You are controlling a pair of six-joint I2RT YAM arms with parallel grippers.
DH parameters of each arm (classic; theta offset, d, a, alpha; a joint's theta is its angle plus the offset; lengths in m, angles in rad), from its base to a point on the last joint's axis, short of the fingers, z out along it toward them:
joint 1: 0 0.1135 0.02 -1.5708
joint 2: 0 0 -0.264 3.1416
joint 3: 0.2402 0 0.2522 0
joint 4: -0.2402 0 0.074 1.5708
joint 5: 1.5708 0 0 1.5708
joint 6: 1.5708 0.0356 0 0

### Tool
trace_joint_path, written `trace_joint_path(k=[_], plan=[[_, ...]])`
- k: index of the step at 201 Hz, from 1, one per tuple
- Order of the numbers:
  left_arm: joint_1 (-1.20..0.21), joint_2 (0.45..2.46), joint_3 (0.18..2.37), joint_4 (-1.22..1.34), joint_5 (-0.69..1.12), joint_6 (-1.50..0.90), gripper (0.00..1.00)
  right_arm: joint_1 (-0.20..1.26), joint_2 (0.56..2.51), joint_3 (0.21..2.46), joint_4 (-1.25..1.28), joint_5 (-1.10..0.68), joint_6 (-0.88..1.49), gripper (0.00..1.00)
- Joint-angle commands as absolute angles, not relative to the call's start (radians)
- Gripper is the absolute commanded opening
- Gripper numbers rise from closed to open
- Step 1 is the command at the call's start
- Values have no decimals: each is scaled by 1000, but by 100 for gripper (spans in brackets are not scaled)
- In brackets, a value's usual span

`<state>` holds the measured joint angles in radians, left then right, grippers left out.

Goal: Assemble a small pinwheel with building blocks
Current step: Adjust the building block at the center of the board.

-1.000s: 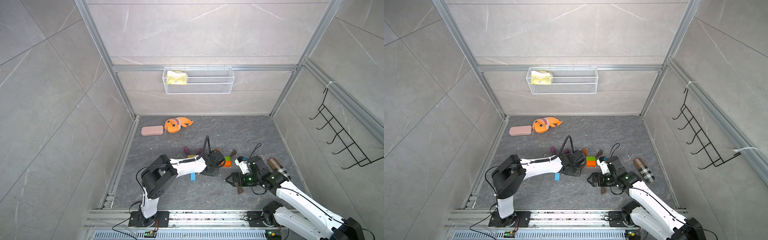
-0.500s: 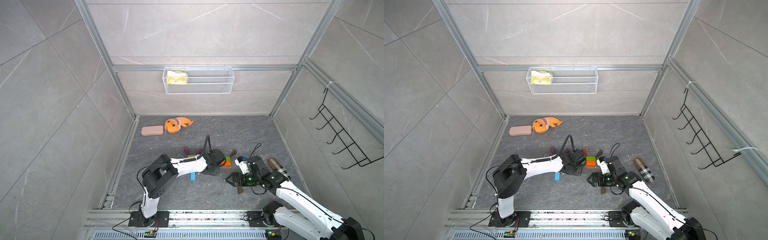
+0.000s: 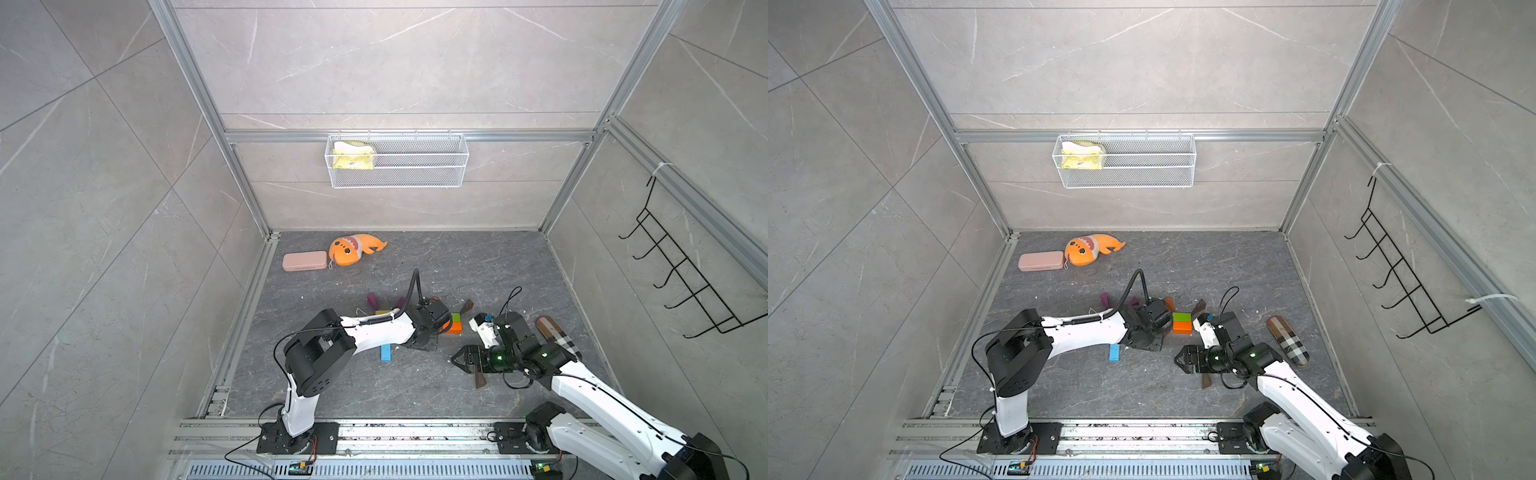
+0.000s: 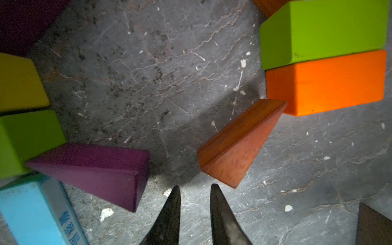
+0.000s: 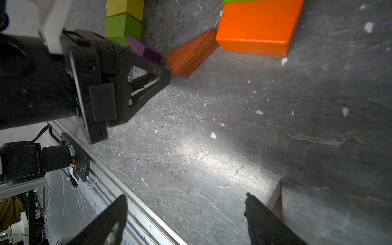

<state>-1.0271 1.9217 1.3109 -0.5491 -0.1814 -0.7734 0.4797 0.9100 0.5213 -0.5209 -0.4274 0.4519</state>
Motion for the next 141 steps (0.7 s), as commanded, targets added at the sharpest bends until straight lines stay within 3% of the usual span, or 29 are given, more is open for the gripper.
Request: trace_joint_path(k=[1,141], plan=[[-1022,1938,1346,-577,-216,-776,27,484,916,526,-509,-429,437,87],[-1014,1968,1396,-599,-235,-758,27,485,917,526,-509,-424,437,87]])
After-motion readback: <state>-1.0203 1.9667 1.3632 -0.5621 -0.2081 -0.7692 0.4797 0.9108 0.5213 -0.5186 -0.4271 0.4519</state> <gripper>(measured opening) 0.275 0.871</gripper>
